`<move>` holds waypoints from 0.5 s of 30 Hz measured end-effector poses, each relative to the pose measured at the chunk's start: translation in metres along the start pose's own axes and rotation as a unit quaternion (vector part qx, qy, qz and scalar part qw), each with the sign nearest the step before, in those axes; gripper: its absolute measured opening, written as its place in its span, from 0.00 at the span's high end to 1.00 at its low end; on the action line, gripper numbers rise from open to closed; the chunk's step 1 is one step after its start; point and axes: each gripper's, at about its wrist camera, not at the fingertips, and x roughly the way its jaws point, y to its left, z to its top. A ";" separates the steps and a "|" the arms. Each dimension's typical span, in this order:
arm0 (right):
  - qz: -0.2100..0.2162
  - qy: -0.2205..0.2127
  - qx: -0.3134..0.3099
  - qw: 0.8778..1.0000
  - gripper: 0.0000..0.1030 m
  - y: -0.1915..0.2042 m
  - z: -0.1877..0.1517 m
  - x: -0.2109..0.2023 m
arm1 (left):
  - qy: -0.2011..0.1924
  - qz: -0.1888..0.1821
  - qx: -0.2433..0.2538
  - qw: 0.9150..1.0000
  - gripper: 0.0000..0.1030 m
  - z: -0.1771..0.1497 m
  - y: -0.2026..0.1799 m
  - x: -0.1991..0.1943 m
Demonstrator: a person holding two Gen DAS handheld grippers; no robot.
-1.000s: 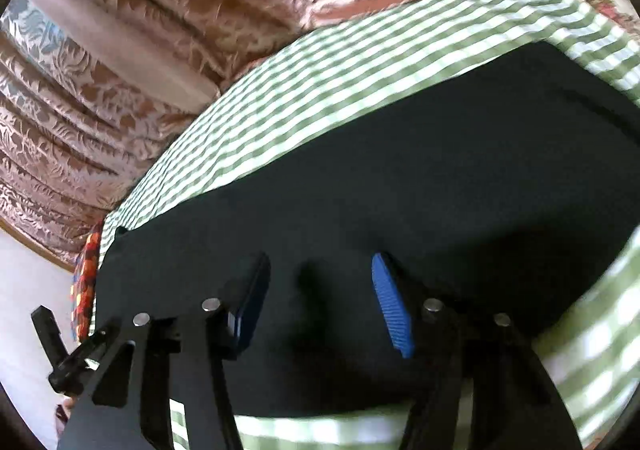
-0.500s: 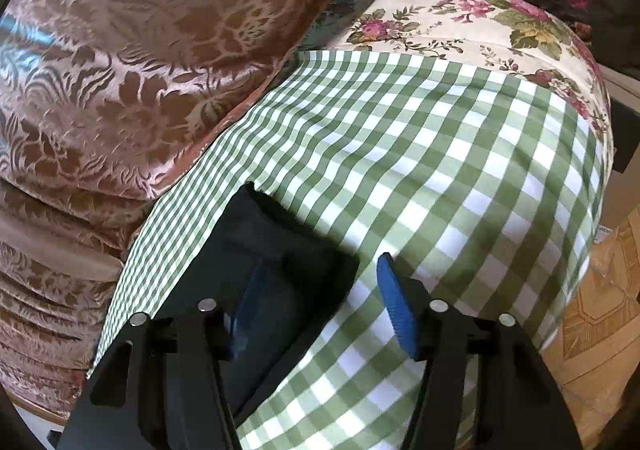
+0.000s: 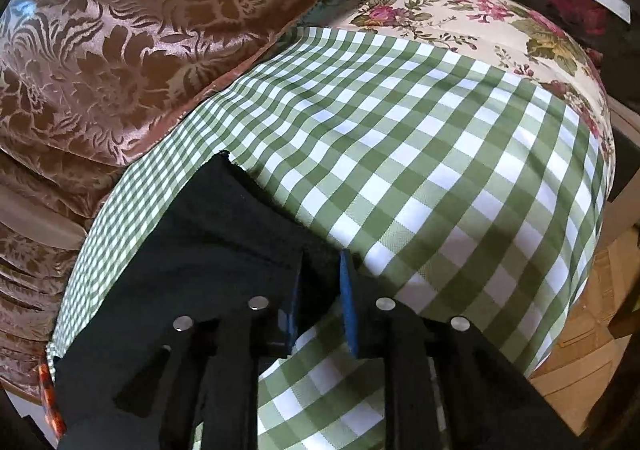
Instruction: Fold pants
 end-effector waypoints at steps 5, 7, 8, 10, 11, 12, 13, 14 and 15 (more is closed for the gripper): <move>0.005 0.000 -0.004 1.000 0.66 0.006 -0.004 -0.012 | -0.009 -0.005 -0.016 1.000 0.55 0.006 0.006 -0.006; 0.008 0.002 -0.006 1.000 0.65 0.009 -0.009 -0.018 | -0.014 -0.004 -0.018 1.000 0.55 0.007 0.006 -0.009; 0.010 0.003 -0.006 1.000 0.64 0.010 -0.010 -0.020 | -0.018 0.000 -0.016 1.000 0.55 0.007 0.006 -0.011; 0.011 0.000 -0.007 1.000 0.62 0.013 -0.014 -0.027 | -0.023 0.016 -0.010 1.000 0.55 0.008 0.006 -0.013; 0.010 -0.002 -0.009 1.000 0.62 0.015 -0.016 -0.030 | -0.024 0.020 -0.008 0.999 0.55 0.009 0.006 -0.014; 0.008 -0.006 -0.014 1.000 0.61 0.018 -0.017 -0.035 | -0.026 0.021 -0.007 0.999 0.55 0.009 0.007 -0.015; 0.009 -0.009 -0.017 1.000 0.61 0.021 -0.018 -0.038 | -0.028 0.022 -0.006 0.999 0.55 0.010 0.008 -0.016; 0.013 -0.010 -0.020 1.000 0.61 0.024 -0.019 -0.041 | -0.030 0.024 -0.005 0.999 0.55 0.011 0.008 -0.017; 0.019 -0.011 -0.028 0.999 0.61 0.031 -0.019 -0.044 | -0.031 0.026 -0.003 0.999 0.55 0.012 0.008 -0.017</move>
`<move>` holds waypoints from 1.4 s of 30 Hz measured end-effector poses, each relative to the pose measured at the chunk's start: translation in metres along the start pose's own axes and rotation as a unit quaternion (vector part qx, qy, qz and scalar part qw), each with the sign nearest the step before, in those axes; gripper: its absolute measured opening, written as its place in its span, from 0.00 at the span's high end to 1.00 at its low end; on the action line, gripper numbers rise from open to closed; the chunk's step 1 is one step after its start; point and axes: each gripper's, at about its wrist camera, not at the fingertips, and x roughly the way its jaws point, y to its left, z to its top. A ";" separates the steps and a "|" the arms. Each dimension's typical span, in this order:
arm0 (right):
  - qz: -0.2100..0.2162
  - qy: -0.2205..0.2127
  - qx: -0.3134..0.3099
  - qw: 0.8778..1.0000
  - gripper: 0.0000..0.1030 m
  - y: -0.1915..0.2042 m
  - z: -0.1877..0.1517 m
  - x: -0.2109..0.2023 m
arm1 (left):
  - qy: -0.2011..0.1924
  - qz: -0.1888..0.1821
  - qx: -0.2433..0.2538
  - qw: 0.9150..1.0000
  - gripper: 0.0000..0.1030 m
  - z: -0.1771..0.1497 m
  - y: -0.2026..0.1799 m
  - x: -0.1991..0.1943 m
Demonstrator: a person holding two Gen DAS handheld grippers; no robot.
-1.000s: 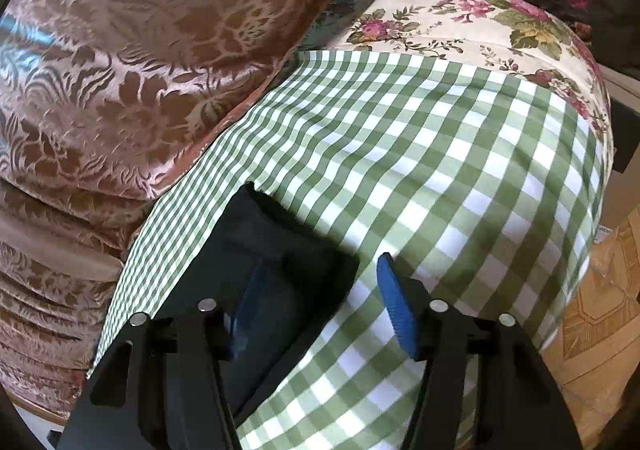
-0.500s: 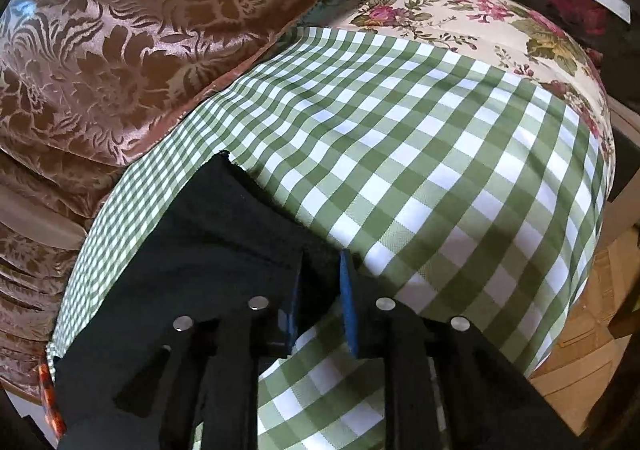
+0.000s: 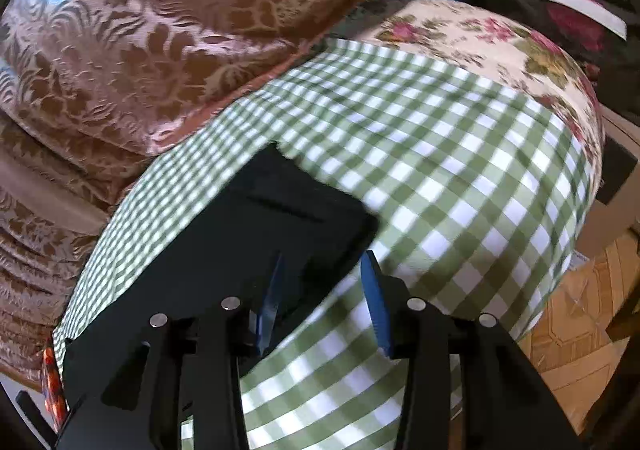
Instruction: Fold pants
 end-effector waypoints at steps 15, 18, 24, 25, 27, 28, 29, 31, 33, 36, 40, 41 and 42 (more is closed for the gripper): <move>0.125 0.089 -0.136 0.979 0.43 0.142 -0.030 0.057 | -0.006 0.018 0.026 0.999 0.55 0.022 0.008 0.007; 0.126 0.099 -0.132 0.978 0.43 0.152 -0.030 0.073 | -0.004 0.023 0.031 0.999 0.55 0.030 0.010 0.014; 0.100 0.119 -0.118 0.981 0.43 0.148 -0.023 0.109 | 0.007 0.026 0.037 0.999 0.55 0.042 0.016 0.030; 0.102 0.125 -0.112 0.981 0.43 0.145 -0.023 0.117 | 0.012 0.028 0.035 0.999 0.55 0.044 0.018 0.036; 0.108 0.122 -0.108 0.981 0.43 0.140 -0.021 0.120 | 0.029 0.030 0.024 0.999 0.55 0.047 0.025 0.050; 0.110 0.122 -0.106 0.981 0.42 0.139 -0.021 0.120 | 0.039 0.022 0.008 0.999 0.55 0.049 0.032 0.057; 0.112 0.122 -0.106 0.980 0.41 0.139 -0.020 0.120 | 0.043 0.010 -0.011 0.999 0.55 0.050 0.039 0.062; 0.122 0.120 -0.099 0.980 0.41 0.136 -0.020 0.116 | 0.048 -0.010 -0.047 0.998 0.54 0.054 0.049 0.065; 0.135 0.119 -0.083 0.980 0.41 0.127 -0.019 0.106 | 0.049 -0.021 -0.066 0.996 0.54 0.055 0.054 0.065; 0.150 0.100 -0.043 0.983 0.38 0.097 -0.013 0.080 | 0.042 -0.019 -0.055 0.997 0.54 0.052 0.051 0.060; 0.157 0.072 0.030 0.984 0.38 0.036 -0.009 0.042 | 0.026 -0.017 -0.067 0.997 0.50 0.046 0.052 0.047; 0.156 0.065 0.048 0.984 0.37 0.020 -0.008 0.034 | 0.022 -0.018 -0.074 0.997 0.48 0.046 0.054 0.046; 0.152 0.056 0.073 0.984 0.37 -0.002 -0.008 0.023 | 0.017 -0.018 -0.085 0.996 0.48 0.044 0.057 0.043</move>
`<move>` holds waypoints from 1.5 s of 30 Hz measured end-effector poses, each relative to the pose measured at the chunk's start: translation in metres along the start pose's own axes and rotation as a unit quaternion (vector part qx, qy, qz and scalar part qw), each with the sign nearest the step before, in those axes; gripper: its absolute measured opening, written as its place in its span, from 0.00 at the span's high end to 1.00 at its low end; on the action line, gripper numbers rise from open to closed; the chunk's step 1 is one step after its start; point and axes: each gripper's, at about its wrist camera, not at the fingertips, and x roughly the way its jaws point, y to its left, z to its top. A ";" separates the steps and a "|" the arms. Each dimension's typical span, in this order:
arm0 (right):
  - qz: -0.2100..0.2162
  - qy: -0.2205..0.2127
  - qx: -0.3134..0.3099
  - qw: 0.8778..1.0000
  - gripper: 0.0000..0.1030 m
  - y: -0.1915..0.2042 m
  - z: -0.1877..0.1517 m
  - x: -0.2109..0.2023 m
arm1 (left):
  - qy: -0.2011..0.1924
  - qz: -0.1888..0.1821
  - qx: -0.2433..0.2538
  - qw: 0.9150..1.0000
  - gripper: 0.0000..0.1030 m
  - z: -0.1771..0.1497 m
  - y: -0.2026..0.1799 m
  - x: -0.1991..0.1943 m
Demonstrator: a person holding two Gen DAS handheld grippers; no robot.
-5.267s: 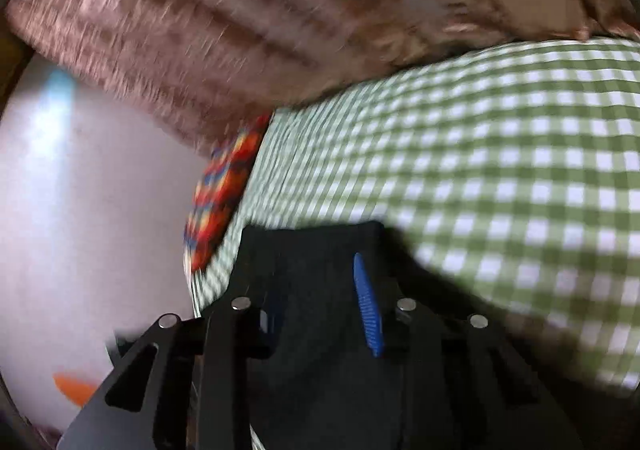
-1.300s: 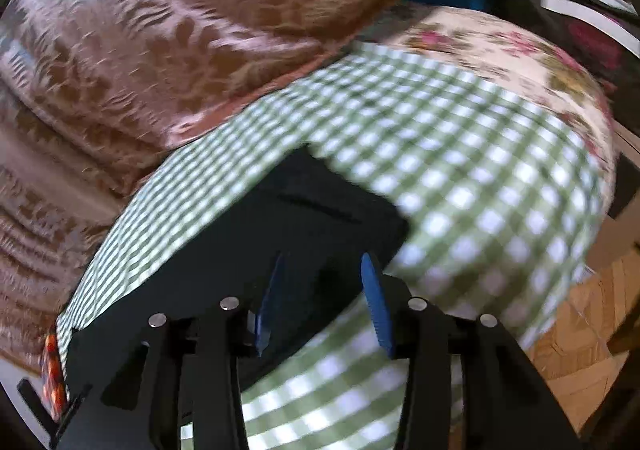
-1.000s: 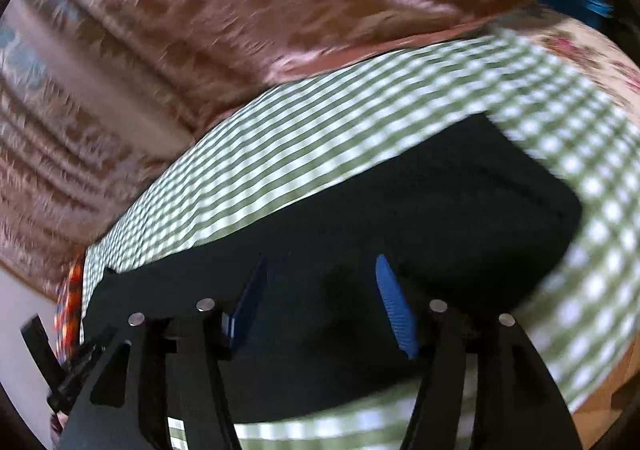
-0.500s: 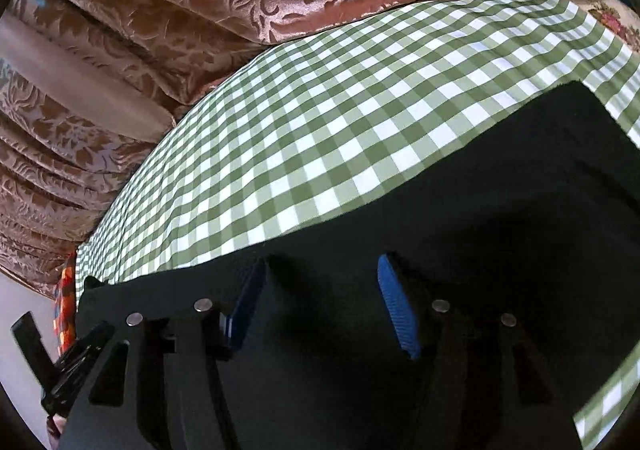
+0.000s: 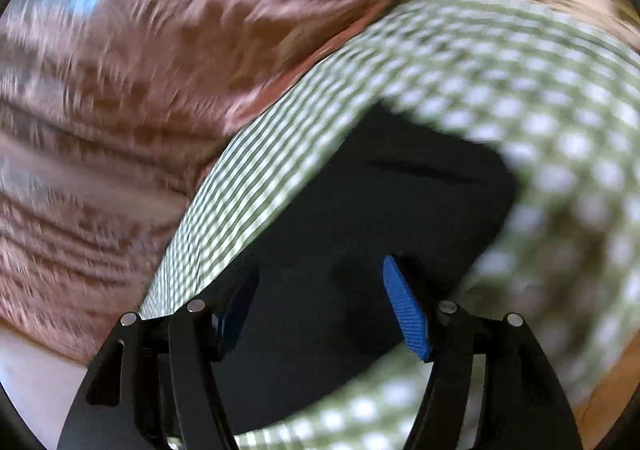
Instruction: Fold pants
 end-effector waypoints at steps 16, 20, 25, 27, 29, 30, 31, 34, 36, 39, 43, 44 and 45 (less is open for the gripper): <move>-0.014 -0.011 0.066 0.998 0.62 -0.034 0.008 0.025 | -0.043 0.027 -0.039 0.998 0.48 -0.077 0.024 -0.057; -0.020 -0.009 0.061 0.998 0.81 -0.035 0.009 0.028 | -0.044 0.037 -0.018 0.998 0.48 -0.082 0.020 -0.060; -0.003 -0.030 -0.012 0.999 0.82 0.007 0.015 0.009 | -0.033 0.011 -0.046 0.998 0.48 -0.073 0.028 -0.062; 0.013 -0.029 -0.058 0.998 0.82 0.040 0.015 0.006 | -0.027 -0.009 -0.065 0.997 0.48 -0.069 0.034 -0.063; 0.029 -0.023 -0.103 0.994 0.82 0.072 0.008 0.005 | -0.025 -0.031 -0.083 0.996 0.48 -0.066 0.038 -0.064; 0.036 -0.019 -0.121 0.992 0.82 0.084 0.003 0.005 | -0.026 -0.038 -0.088 0.995 0.48 -0.065 0.039 -0.065; 0.044 -0.010 -0.149 0.988 0.82 0.106 -0.005 0.010 | -0.027 -0.048 -0.092 0.994 0.48 -0.063 0.039 -0.068; 0.072 0.022 -0.207 0.976 0.82 0.155 -0.033 0.027 | -0.031 -0.068 -0.090 0.993 0.48 -0.058 0.036 -0.073; 0.094 0.055 -0.239 0.965 0.83 0.185 -0.057 0.044 | -0.034 -0.079 -0.086 0.992 0.48 -0.055 0.033 -0.076; 0.112 0.106 -0.282 0.947 0.83 0.221 -0.098 0.070 | -0.031 -0.097 -0.089 0.991 0.48 -0.053 0.033 -0.077; 0.119 0.168 -0.331 0.921 0.84 0.251 -0.151 0.105 | -0.020 -0.129 -0.106 0.986 0.48 -0.050 0.036 -0.074; 0.122 0.184 -0.344 0.913 0.85 0.257 -0.165 0.113 | -0.017 -0.133 -0.108 0.985 0.48 -0.049 0.036 -0.074; 0.125 0.198 -0.359 0.903 0.85 0.263 -0.178 0.119 | -0.015 -0.138 -0.109 0.984 0.48 -0.049 0.037 -0.074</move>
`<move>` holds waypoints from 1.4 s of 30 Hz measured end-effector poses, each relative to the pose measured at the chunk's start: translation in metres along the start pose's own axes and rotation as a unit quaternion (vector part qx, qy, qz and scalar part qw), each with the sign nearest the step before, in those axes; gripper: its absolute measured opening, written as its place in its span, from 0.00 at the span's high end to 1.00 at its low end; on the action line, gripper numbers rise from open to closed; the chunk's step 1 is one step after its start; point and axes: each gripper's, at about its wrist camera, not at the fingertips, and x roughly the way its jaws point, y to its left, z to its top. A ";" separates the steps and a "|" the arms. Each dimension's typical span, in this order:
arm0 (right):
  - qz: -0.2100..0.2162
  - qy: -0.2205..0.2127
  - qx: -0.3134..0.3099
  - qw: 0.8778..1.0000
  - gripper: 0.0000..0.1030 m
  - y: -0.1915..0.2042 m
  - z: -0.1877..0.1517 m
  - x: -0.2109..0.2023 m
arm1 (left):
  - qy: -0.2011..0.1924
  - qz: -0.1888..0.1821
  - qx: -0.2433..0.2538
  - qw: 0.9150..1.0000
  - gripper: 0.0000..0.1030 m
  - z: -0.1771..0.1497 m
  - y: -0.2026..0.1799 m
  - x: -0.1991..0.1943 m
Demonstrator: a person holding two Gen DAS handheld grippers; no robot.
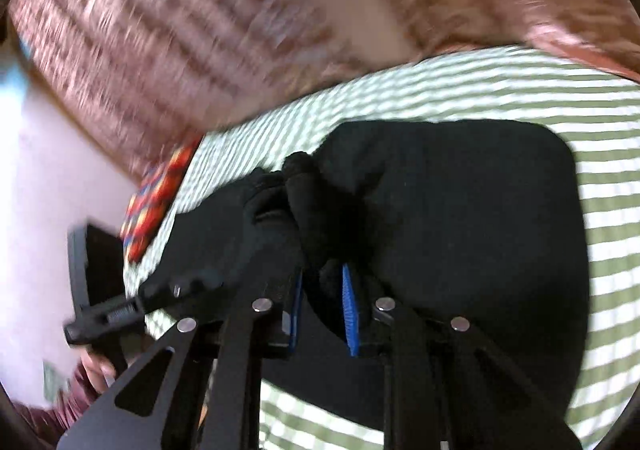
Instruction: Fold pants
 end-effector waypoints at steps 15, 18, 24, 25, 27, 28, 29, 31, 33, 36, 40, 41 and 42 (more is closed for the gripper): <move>0.056 0.057 -0.067 0.995 0.58 0.009 -0.047 0.003 | 0.057 -0.091 -0.078 0.991 0.32 0.012 0.010 0.023; 0.040 0.033 -0.036 0.998 0.57 -0.013 -0.051 -0.028 | 0.071 -0.085 -0.078 0.991 0.31 0.013 0.007 0.032; -0.031 -0.027 0.057 0.998 0.56 -0.078 -0.073 -0.102 | 0.092 -0.065 -0.052 0.992 0.33 0.015 -0.004 0.050; -0.050 -0.036 0.077 0.995 0.56 -0.091 -0.079 -0.114 | 0.099 -0.064 -0.044 0.992 0.48 0.015 -0.008 0.053; -0.081 -0.045 0.111 0.989 0.58 -0.113 -0.087 -0.128 | 0.103 -0.041 -0.019 0.994 0.74 0.014 -0.015 0.059; -0.090 -0.047 0.120 0.988 0.61 -0.118 -0.089 -0.130 | 0.096 -0.028 -0.001 0.995 0.84 0.014 -0.020 0.059; -0.095 -0.050 0.128 0.986 0.65 -0.121 -0.090 -0.133 | 0.084 -0.027 0.007 0.996 0.86 0.014 -0.023 0.055; -0.095 -0.053 0.141 0.984 0.70 -0.125 -0.090 -0.130 | 0.052 -0.032 0.023 0.998 0.87 0.015 -0.028 0.041; -0.089 -0.051 0.136 0.985 0.71 -0.119 -0.086 -0.122 | 0.025 -0.037 0.035 0.998 0.87 0.015 -0.031 0.022; -0.069 -0.040 0.117 0.990 0.71 -0.107 -0.081 -0.109 | 0.005 -0.030 0.055 0.998 0.87 0.009 -0.031 0.004; -0.095 0.012 0.077 0.992 0.71 -0.091 -0.079 -0.076 | 0.042 0.017 0.059 0.997 0.87 -0.007 -0.014 0.021; -0.103 0.022 0.071 0.992 0.70 -0.090 -0.080 -0.072 | 0.051 0.032 0.061 0.996 0.87 -0.012 -0.010 0.028; -0.110 0.030 0.064 0.991 0.70 -0.090 -0.080 -0.069 | 0.048 0.031 0.057 0.997 0.87 -0.015 -0.004 0.031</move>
